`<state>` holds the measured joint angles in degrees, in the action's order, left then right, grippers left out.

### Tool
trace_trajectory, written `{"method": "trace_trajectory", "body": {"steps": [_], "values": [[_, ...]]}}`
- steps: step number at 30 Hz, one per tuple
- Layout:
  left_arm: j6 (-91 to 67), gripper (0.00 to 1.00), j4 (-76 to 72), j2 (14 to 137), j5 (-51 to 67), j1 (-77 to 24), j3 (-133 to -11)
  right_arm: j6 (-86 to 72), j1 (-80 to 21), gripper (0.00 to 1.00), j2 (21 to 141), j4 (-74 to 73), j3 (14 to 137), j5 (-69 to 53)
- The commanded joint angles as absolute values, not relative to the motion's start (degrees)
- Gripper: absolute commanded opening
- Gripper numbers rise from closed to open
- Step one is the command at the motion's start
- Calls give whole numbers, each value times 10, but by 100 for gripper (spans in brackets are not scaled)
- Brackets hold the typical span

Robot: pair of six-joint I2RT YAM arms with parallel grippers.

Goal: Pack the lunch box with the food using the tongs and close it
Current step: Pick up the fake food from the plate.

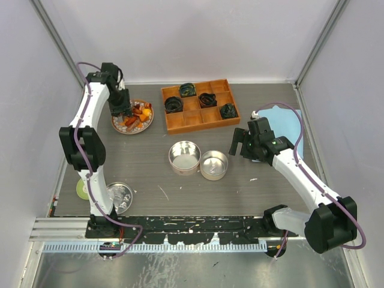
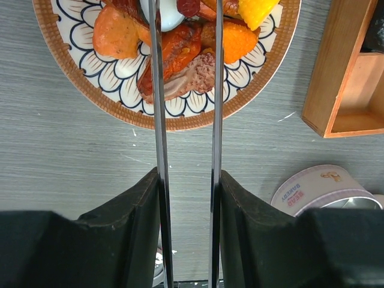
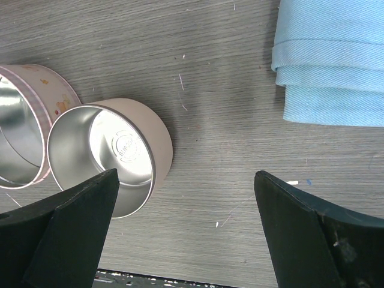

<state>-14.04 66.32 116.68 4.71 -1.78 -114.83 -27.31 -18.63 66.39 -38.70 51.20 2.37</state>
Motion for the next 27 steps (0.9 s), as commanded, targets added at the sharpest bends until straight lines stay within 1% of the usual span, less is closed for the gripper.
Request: {"method": "trace_trajectory", "body": {"steps": [1,7,10,14,15,20,27], "values": [[-133,39,693,1175,35,-18,-1187,-273,-184,100,662,-376,526,31],[-130,39,706,1181,40,-18,-1194,-272,-184,100,662,-376,525,31],[-128,33,710,1182,44,-18,-1199,-272,-184,100,661,-377,525,30],[-128,18,707,1175,51,-18,-1202,-273,-184,100,659,-377,525,30],[-128,16,708,1172,53,-18,-1201,-273,-184,100,659,-377,525,30],[-131,9,713,1161,44,-18,-1198,-273,-184,100,654,-377,524,31],[-141,7,702,1125,45,-18,-1176,-275,-184,100,656,-377,526,29]]}}
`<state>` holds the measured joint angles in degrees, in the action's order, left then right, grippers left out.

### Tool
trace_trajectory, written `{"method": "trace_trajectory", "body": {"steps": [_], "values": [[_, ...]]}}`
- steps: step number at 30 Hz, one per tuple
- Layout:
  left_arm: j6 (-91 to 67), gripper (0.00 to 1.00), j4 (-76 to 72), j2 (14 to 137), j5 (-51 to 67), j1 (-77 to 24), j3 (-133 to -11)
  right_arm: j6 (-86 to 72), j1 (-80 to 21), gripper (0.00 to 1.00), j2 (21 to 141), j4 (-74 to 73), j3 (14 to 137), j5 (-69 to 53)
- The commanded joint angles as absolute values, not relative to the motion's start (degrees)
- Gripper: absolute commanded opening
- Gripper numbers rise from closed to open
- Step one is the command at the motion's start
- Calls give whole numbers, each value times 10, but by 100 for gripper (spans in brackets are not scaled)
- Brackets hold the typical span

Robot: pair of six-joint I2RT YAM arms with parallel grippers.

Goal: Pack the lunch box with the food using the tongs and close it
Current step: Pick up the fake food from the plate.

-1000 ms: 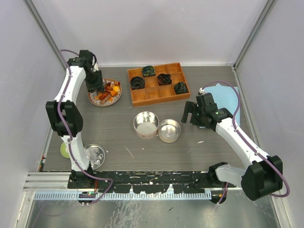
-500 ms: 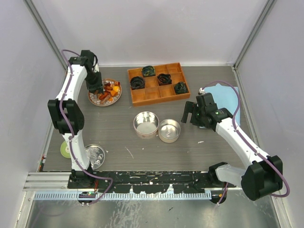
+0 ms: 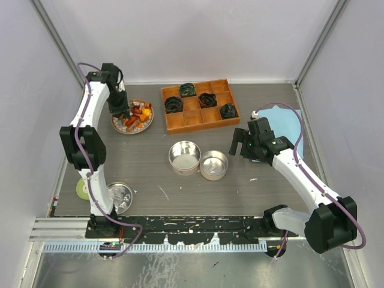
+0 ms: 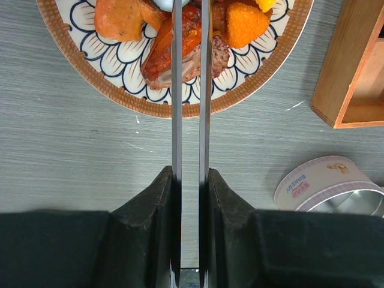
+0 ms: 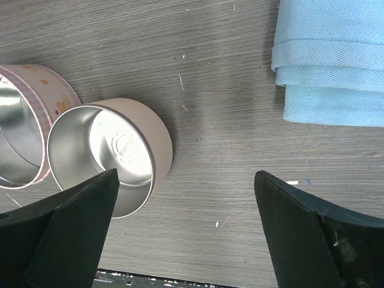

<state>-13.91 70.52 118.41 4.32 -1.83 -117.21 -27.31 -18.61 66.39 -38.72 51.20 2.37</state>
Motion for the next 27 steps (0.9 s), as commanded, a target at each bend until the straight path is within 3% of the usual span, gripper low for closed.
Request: {"method": "trace_trajectory", "body": {"steps": [1,27], "values": [[-142,7,699,1118,45,-17,-1172,-275,-184,100,656,-377,526,29],[-182,9,660,931,171,-58,-991,-288,-184,100,660,-369,527,17]]}}
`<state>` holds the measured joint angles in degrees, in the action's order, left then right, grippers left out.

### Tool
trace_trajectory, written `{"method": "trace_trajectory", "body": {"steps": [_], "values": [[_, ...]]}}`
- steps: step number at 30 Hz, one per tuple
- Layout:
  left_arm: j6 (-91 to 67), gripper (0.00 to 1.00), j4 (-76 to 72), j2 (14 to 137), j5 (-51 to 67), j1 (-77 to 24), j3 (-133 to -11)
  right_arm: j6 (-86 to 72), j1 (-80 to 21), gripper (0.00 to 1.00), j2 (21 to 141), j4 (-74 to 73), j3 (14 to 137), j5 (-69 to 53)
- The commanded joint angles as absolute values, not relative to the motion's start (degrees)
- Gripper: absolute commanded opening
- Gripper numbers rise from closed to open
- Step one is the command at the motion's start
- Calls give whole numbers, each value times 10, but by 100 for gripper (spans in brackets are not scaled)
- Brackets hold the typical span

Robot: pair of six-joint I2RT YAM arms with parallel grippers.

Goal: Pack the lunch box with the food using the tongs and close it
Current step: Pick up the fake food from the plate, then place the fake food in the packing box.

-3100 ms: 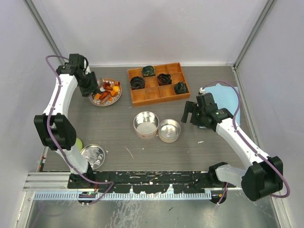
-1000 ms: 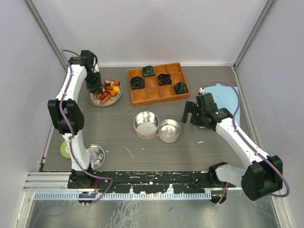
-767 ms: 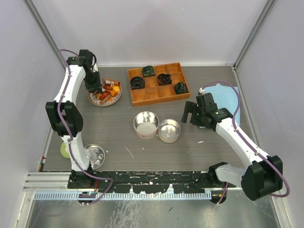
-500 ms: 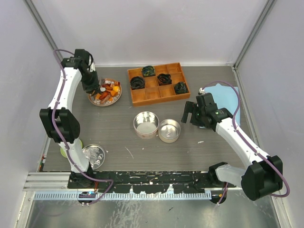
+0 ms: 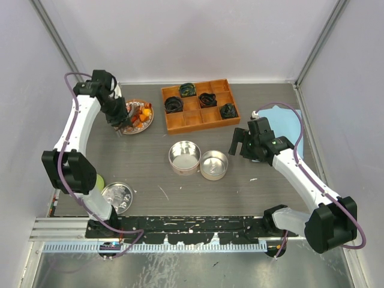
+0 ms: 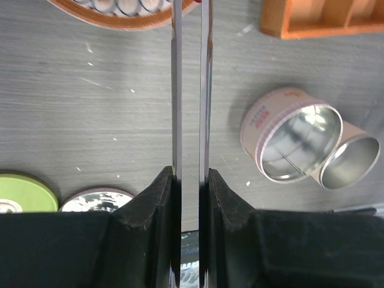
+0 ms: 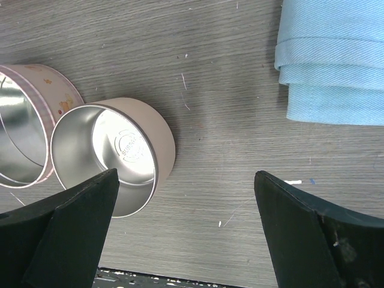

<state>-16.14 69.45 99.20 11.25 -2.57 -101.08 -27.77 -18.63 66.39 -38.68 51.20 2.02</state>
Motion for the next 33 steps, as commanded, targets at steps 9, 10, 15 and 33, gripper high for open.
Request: {"method": "trace_trajectory", "body": {"steps": [9,10,15,33], "values": [[-282,10,600,858,167,-266,-908,-311,-184,100,640,-369,521,51],[-299,10,584,851,167,-287,-891,-315,-184,100,635,-370,519,60],[-368,11,531,840,137,-408,-858,-340,-184,100,610,-381,517,117],[-428,11,493,909,87,-569,-843,-356,-184,100,572,-395,500,174]]}}
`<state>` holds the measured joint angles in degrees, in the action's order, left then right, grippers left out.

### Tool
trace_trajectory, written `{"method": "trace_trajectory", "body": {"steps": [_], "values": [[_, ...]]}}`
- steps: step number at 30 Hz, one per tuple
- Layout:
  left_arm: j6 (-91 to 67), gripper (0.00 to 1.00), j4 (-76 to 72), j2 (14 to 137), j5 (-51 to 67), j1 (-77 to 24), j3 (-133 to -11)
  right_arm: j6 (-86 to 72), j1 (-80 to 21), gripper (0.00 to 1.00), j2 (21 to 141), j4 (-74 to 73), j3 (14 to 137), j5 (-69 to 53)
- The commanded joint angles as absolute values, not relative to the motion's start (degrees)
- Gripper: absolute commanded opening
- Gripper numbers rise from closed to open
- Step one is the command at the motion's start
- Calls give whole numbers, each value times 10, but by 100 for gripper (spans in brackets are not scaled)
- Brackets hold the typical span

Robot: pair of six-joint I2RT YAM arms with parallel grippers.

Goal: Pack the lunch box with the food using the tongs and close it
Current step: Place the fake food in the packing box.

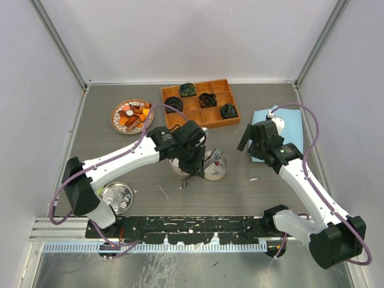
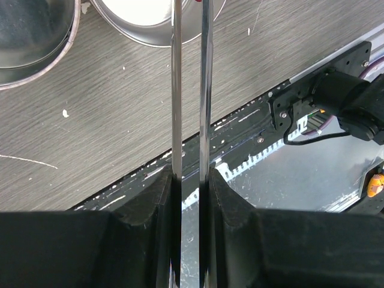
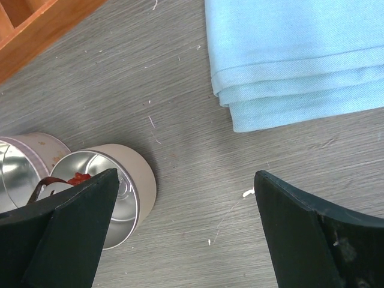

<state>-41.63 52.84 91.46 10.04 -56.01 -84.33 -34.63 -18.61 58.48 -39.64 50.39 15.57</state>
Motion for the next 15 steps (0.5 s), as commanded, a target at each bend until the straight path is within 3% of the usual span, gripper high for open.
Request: {"method": "trace_trajectory", "body": {"steps": [1,15], "values": [[-428,11,491,912,89,-572,-842,-356,-184,100,573,-394,501,174],[-431,13,475,958,110,-580,-833,-354,-184,100,578,-395,501,172]]}}
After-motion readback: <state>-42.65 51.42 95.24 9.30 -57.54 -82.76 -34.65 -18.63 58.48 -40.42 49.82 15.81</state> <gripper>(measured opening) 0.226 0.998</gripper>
